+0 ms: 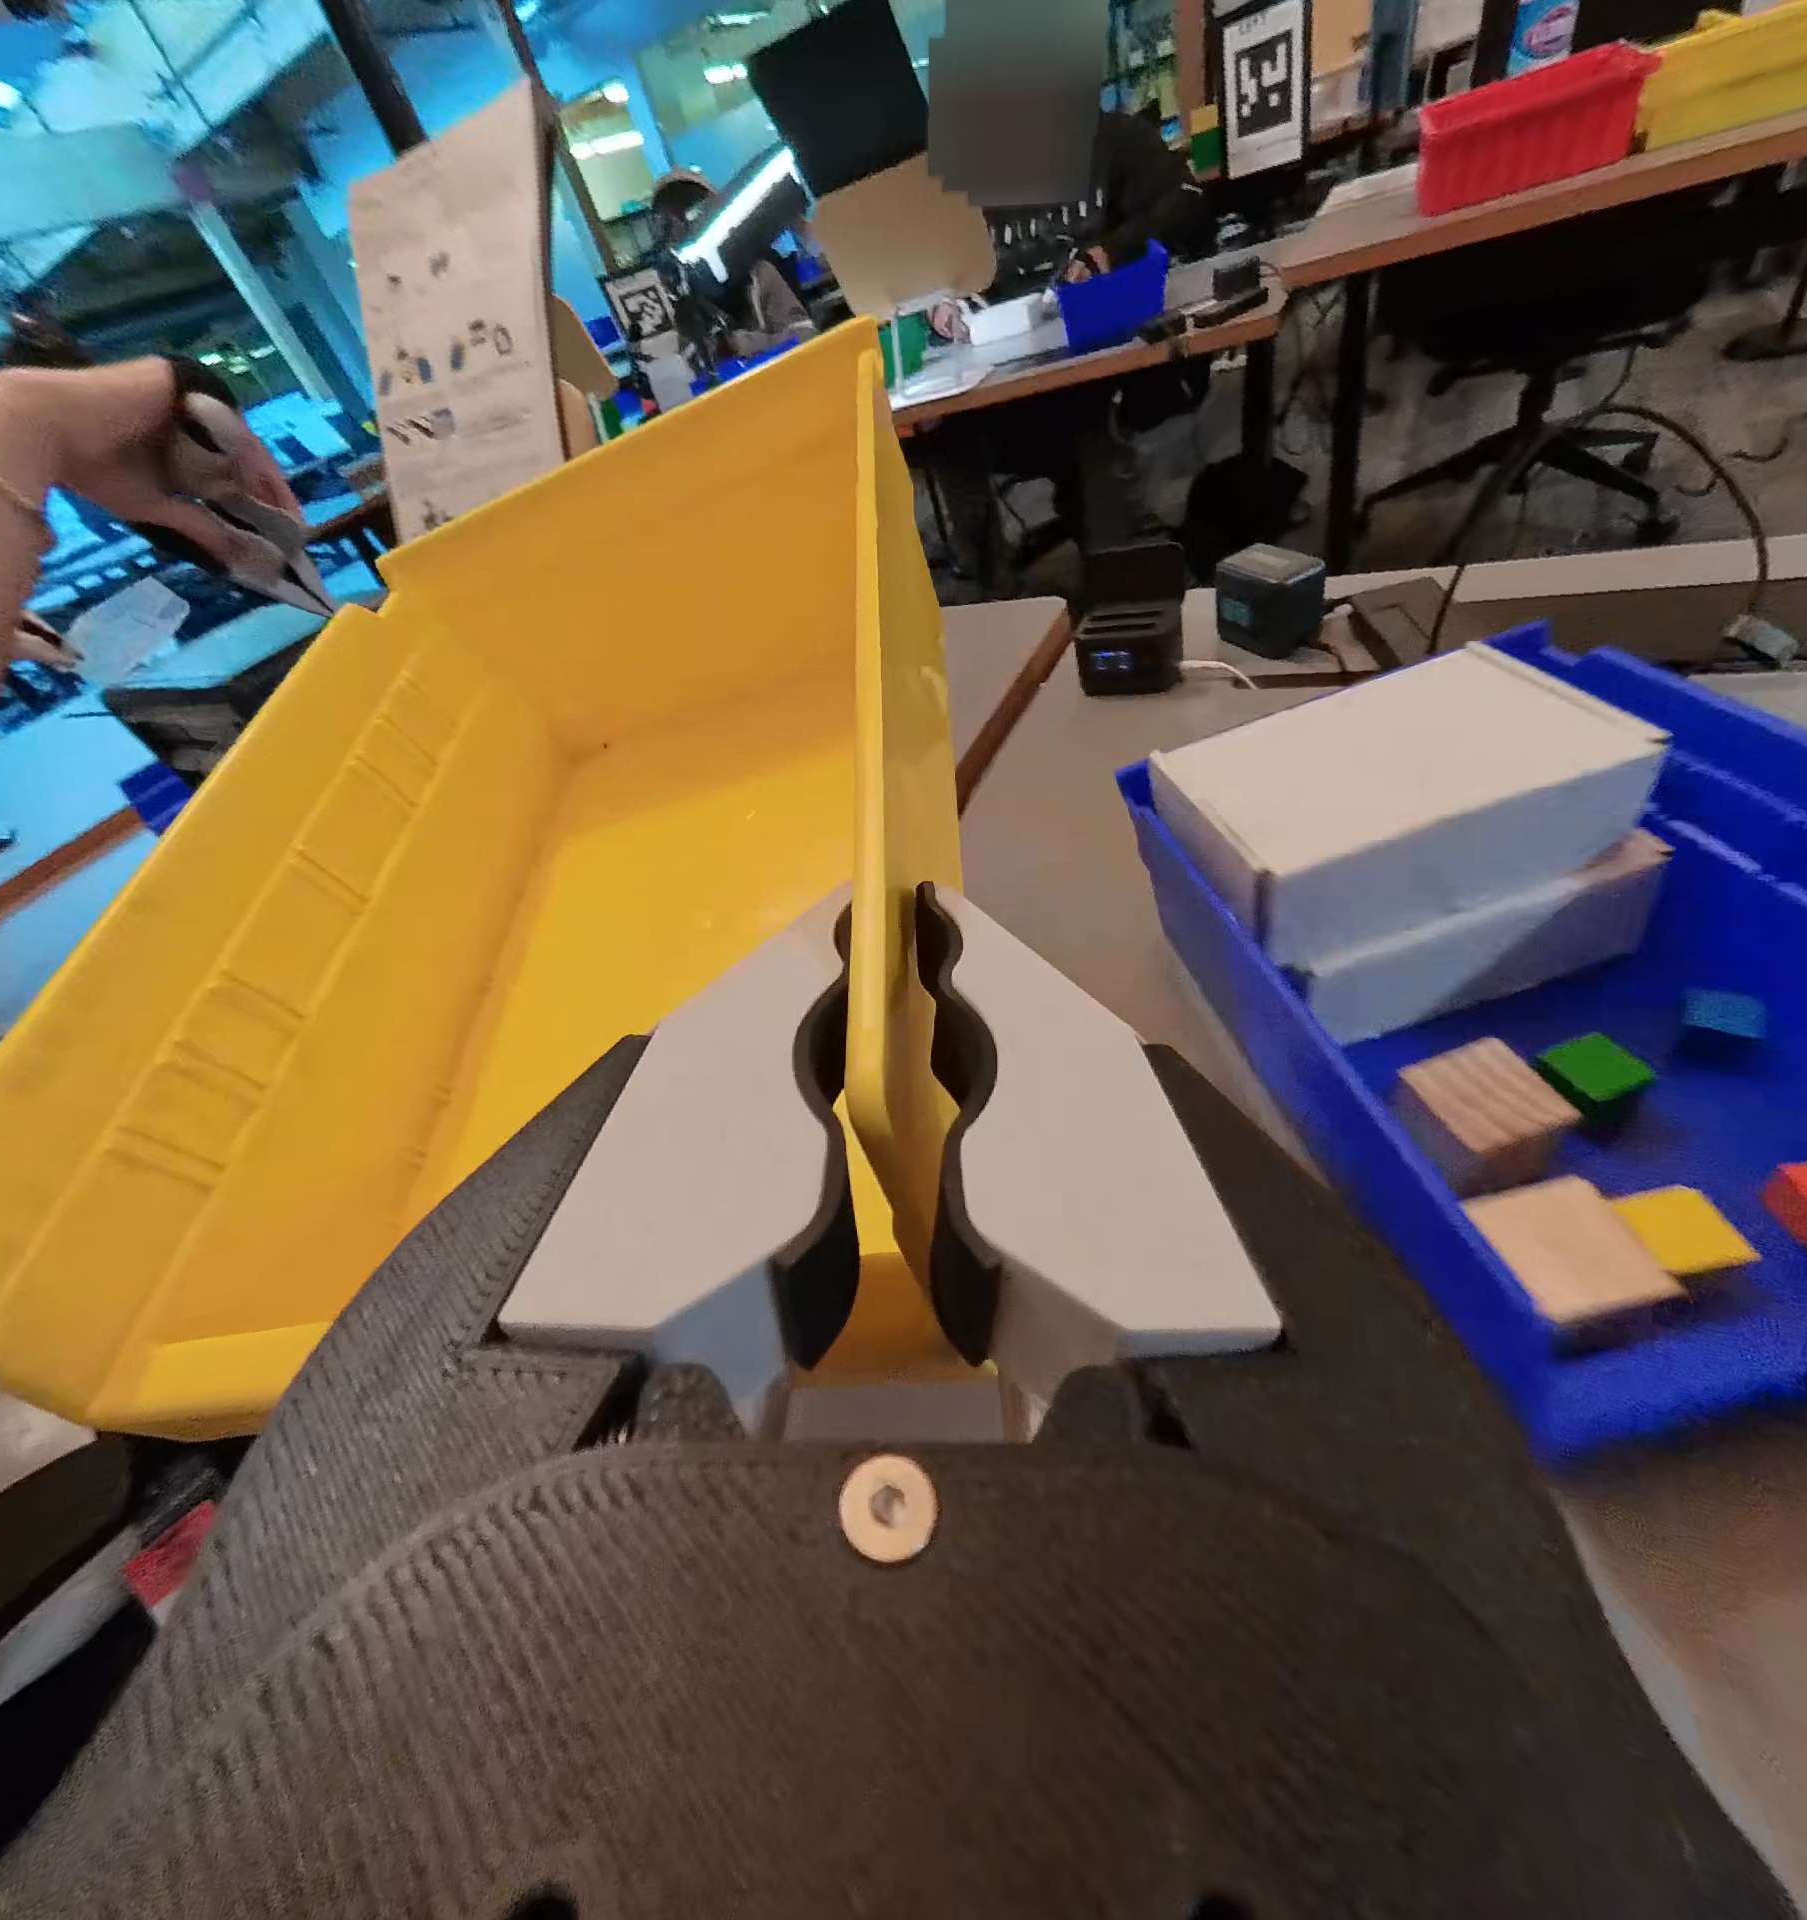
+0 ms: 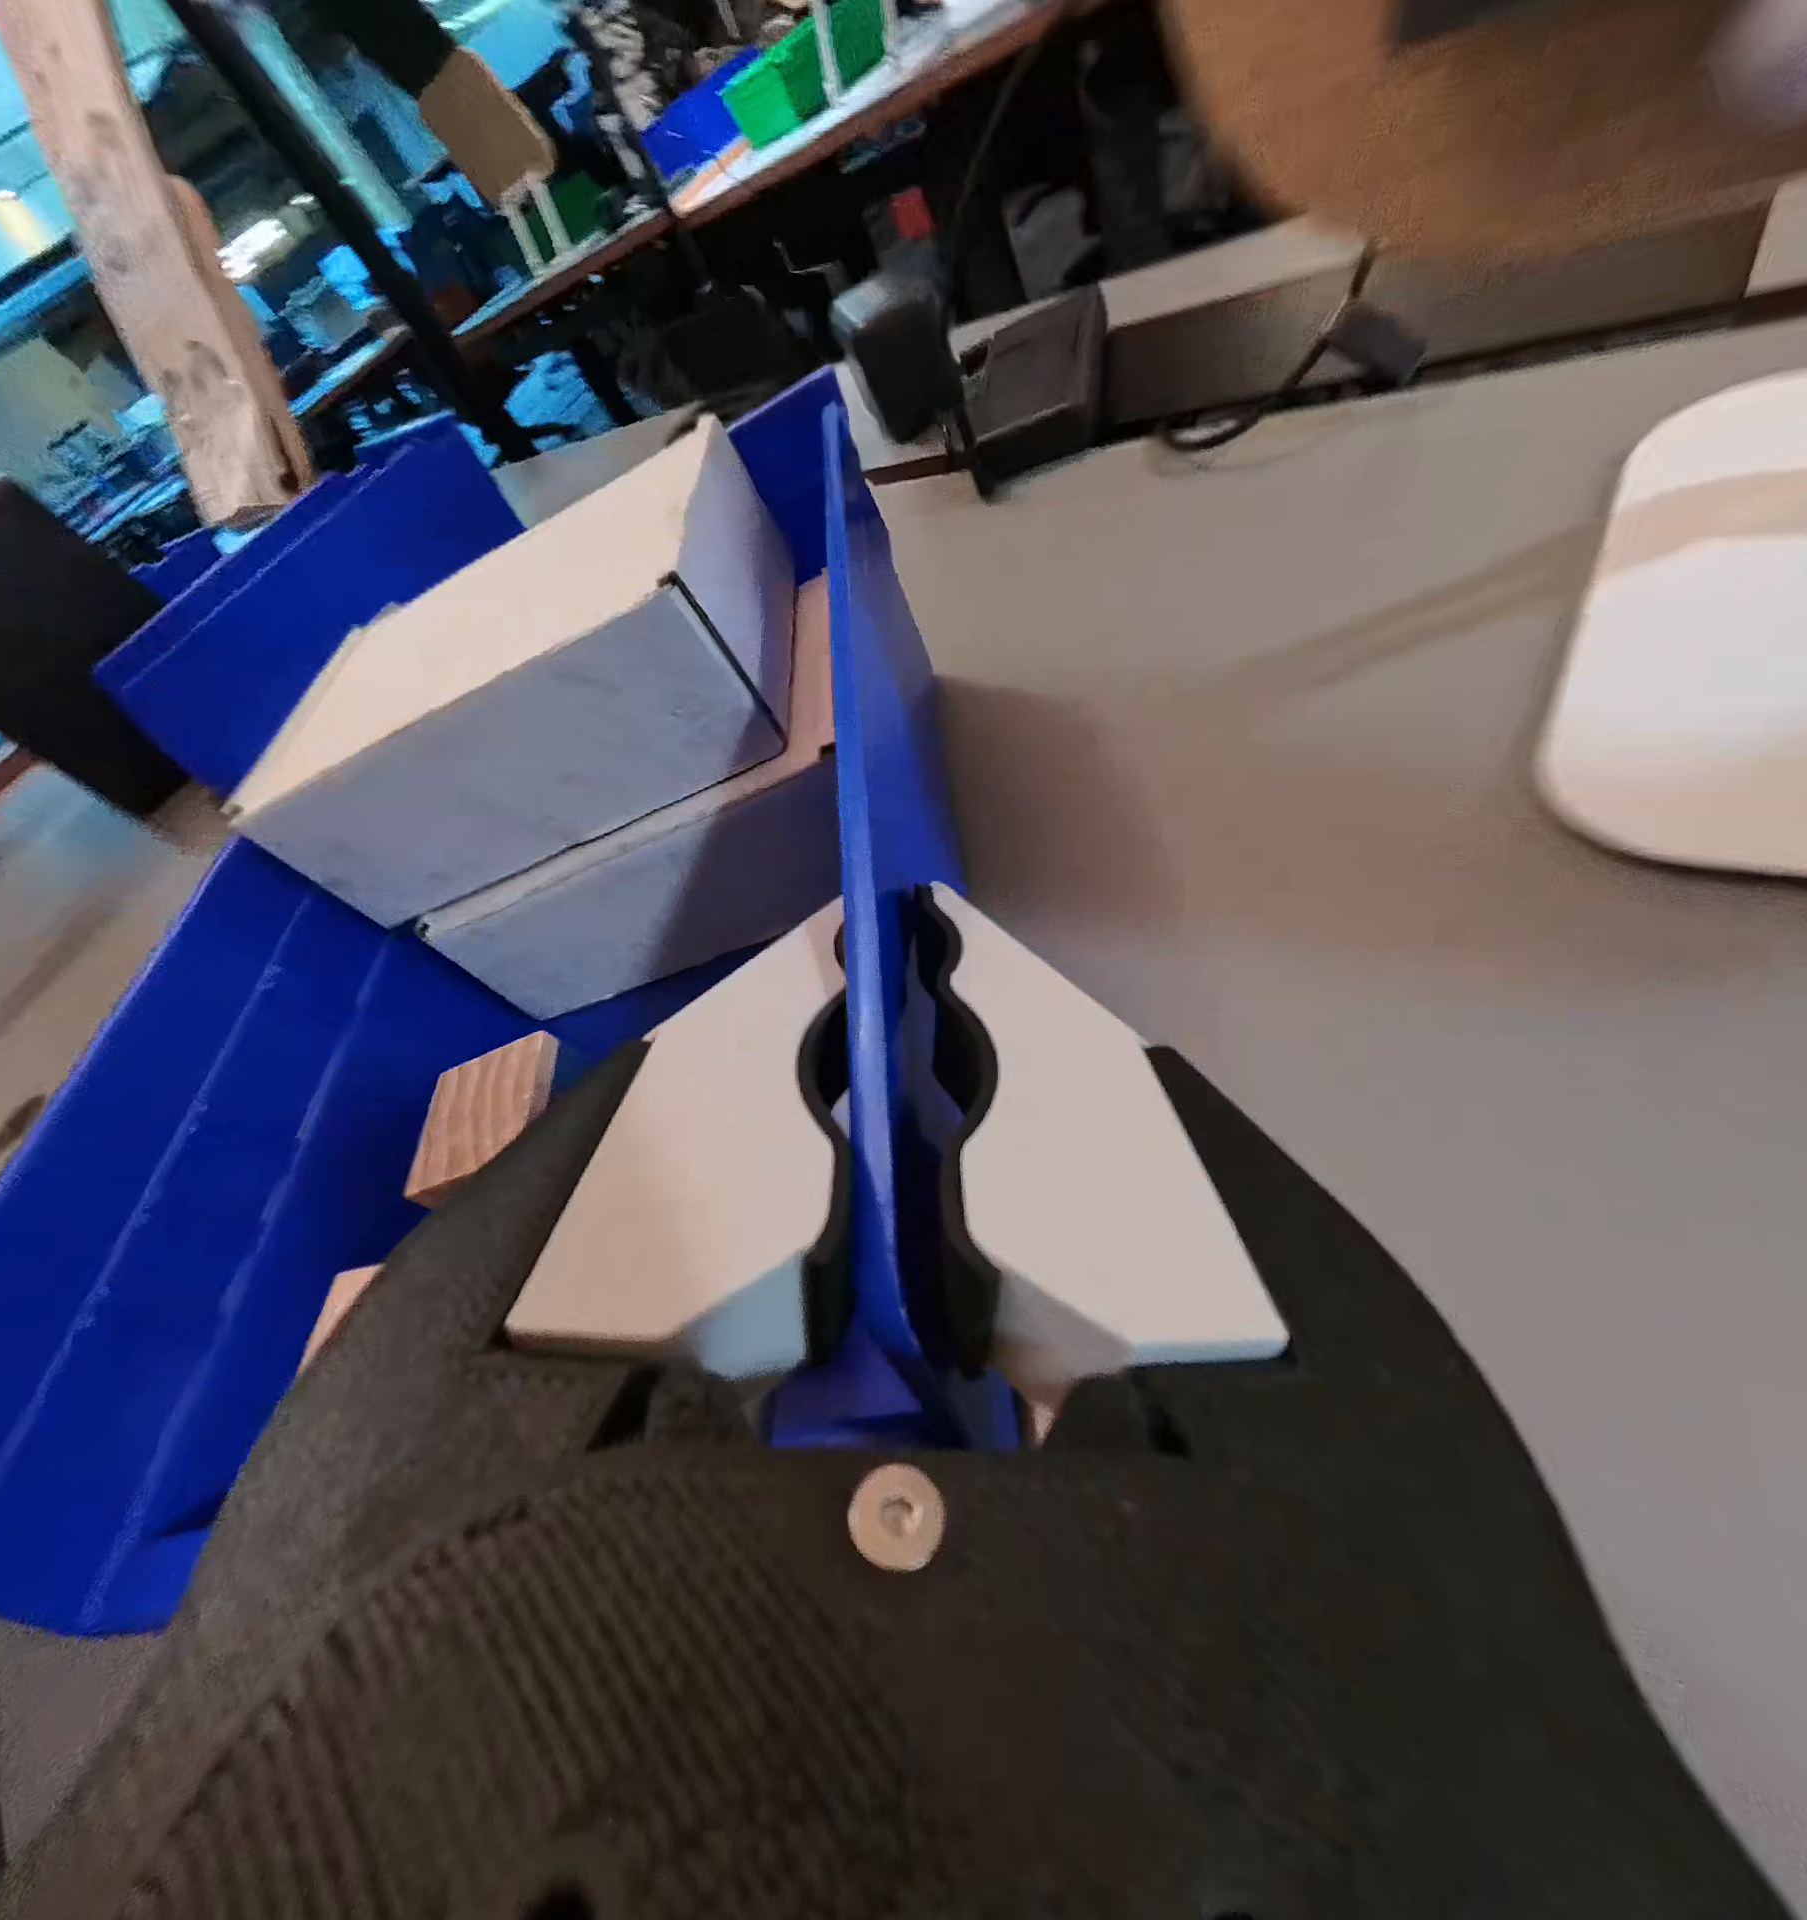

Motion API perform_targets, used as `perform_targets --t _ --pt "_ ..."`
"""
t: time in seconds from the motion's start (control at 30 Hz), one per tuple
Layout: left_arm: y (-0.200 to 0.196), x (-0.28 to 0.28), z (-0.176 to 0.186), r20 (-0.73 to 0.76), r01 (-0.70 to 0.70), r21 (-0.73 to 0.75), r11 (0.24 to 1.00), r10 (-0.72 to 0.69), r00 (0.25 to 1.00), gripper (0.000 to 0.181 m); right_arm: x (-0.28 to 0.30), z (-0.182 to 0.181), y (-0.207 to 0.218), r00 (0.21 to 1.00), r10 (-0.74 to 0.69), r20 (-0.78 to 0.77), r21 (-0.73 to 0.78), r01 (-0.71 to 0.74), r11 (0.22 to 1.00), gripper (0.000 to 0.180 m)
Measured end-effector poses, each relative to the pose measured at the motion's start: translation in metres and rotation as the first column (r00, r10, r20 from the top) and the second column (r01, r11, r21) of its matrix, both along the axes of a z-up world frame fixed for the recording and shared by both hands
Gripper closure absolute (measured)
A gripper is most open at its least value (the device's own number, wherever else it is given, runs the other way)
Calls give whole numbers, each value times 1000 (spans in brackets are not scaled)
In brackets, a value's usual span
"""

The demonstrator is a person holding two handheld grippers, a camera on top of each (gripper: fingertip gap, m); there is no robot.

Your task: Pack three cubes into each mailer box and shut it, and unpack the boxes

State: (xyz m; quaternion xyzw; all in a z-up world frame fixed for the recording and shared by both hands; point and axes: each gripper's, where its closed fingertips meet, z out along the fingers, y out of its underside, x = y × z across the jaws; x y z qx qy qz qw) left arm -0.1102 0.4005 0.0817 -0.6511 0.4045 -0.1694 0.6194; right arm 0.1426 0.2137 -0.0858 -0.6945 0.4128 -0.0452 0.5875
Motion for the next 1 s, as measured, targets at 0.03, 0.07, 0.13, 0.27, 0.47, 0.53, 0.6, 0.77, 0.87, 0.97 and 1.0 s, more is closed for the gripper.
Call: perform_targets --t 0.03,0.07,0.13,0.27,0.47,0.53,0.6,0.77,0.87,0.97,1.0 --pt "1 -4 4 2 -3 8 1000 3 1000 179 -3 -3 17 999 -32 -20 9 32 999 173" --pt "1 -7 7 7 -4 12 1000 4 1000 179 -8 -5 33 997 -61 -40 27 62 998 169" --pt "1 -11 11 13 -2 12 1000 2 1000 179 -23 -4 62 994 -88 -64 50 91 995 160" --pt "-3 -5 12 -9 9 24 1000 -9 1000 179 -74 6 125 995 89 38 7 -89 996 93" --pt "-24 16 15 -5 87 30 996 -86 996 179 -110 7 123 965 231 124 -55 -226 973 90" --pt "-40 23 20 -21 132 30 991 -132 991 179 -119 18 100 947 288 140 -20 -288 957 87" --pt "-66 25 33 -46 198 16 980 -197 979 180 -124 31 63 915 351 200 -29 -353 935 84" --pt "-169 18 80 -24 440 19 898 -440 898 181 -76 63 -84 886 316 339 -103 -299 949 88" --pt "-238 17 93 11 596 20 803 -596 803 180 -45 81 -190 915 218 340 -55 -212 976 91" --pt "-314 23 76 -65 749 -14 662 -748 660 181 -26 80 -299 935 90 343 -73 -69 995 93" --pt "-340 26 64 -88 792 -43 609 -792 604 181 -20 72 -337 940 42 338 -127 1 992 98"
